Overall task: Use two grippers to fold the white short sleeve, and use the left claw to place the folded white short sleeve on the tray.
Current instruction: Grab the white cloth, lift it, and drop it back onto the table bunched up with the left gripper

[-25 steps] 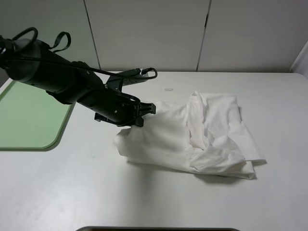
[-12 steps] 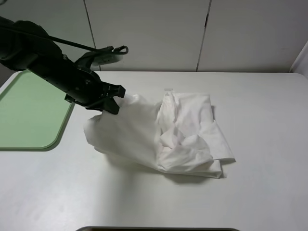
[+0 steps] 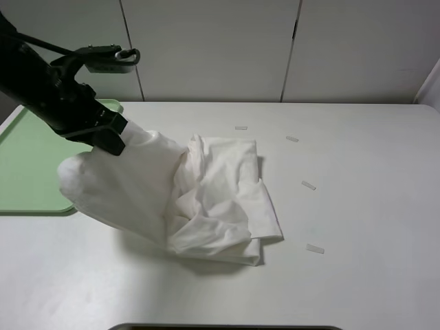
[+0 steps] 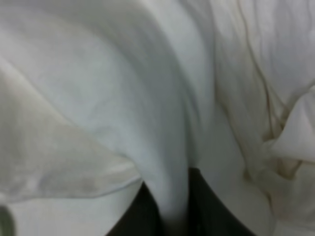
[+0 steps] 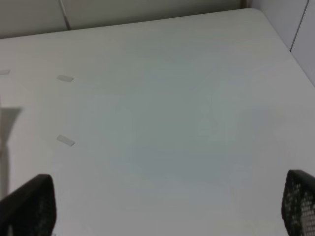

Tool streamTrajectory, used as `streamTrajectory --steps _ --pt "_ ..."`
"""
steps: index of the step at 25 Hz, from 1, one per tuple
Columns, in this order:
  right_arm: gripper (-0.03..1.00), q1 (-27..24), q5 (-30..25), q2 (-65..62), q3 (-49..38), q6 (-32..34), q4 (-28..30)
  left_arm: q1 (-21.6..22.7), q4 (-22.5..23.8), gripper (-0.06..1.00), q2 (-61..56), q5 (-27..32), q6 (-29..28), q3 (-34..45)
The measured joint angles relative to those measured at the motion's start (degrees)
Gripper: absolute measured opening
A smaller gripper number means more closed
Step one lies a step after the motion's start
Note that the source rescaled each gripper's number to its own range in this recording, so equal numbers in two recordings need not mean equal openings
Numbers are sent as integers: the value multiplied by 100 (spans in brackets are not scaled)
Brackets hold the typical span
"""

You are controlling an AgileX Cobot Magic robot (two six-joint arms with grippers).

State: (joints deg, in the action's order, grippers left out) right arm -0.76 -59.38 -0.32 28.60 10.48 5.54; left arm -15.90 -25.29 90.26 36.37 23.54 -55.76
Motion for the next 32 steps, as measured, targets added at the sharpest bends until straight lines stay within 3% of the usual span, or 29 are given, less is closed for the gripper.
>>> streamTrajectory --steps 4,13,17,24,26,32 --pt "100 0 0 0 0 0 0 23 400 4 -303 170 -120 0" --pt "100 0 0 0 0 0 0 -91 165 4 -193 146 -164 0" --pt "100 0 0 0 0 0 0 -973 95 4 77 -535 -1014 0" --pt "100 0 0 0 0 0 -2 -1600 83 4 263 -1100 -1612 -6" --pt "100 0 0 0 0 0 -2 -2050 88 4 540 -1387 -2021 -192" --pt "100 0 0 0 0 0 -2 -2305 88 4 799 -1564 -2208 -421"
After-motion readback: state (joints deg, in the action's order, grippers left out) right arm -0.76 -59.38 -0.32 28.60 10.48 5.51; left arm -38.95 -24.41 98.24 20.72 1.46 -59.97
